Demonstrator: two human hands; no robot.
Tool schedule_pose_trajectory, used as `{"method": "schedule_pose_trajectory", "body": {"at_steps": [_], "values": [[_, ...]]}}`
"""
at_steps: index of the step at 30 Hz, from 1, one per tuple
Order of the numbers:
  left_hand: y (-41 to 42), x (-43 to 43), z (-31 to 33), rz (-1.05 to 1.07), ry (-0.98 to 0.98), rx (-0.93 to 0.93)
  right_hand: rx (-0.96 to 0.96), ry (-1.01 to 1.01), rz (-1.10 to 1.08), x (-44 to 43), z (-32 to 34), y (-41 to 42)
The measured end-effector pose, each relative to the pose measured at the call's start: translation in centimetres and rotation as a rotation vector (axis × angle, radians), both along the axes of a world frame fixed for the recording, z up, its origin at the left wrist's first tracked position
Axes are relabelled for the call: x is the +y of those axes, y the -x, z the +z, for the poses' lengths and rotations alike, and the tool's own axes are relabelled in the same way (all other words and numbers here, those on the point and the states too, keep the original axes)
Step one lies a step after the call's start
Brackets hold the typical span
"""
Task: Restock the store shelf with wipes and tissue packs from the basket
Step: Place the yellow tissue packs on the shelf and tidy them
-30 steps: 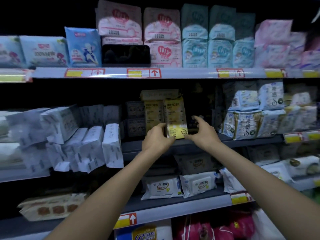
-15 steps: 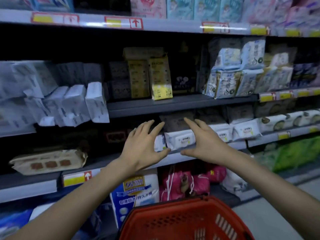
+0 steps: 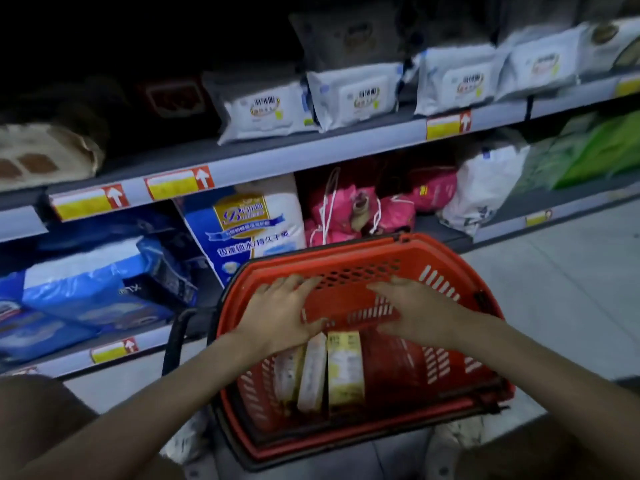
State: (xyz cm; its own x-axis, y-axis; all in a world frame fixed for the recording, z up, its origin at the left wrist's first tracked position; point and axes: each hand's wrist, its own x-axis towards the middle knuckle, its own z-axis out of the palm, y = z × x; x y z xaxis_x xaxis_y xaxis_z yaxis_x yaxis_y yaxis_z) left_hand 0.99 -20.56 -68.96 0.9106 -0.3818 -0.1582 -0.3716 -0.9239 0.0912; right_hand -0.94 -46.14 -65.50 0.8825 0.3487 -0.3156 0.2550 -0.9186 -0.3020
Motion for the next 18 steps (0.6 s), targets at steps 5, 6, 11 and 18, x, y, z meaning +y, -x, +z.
{"method": "schedule_pose_trajectory", "body": {"at_steps": [5,6,11,18], "values": [[0.3,-1.5,-7.5,0.054,-0.075,0.240,0.117,0.150,0.108,-0.6,-4.4,1.0],[0.3,-1.9,-9.0,0.085,-0.086,0.291,0.118,0.160,0.135,-0.7,-5.0,1.0],[-0.4,-2.9,-15.3,0.272,-0.076,0.471,0.153,0.365,0.197,-1.7,-7.5,1.4],[-0.1,-4.5,-21.6,0.461,-0.051,0.535,0.279,0.431,0.235,-1.9,-8.5,1.5]]}}
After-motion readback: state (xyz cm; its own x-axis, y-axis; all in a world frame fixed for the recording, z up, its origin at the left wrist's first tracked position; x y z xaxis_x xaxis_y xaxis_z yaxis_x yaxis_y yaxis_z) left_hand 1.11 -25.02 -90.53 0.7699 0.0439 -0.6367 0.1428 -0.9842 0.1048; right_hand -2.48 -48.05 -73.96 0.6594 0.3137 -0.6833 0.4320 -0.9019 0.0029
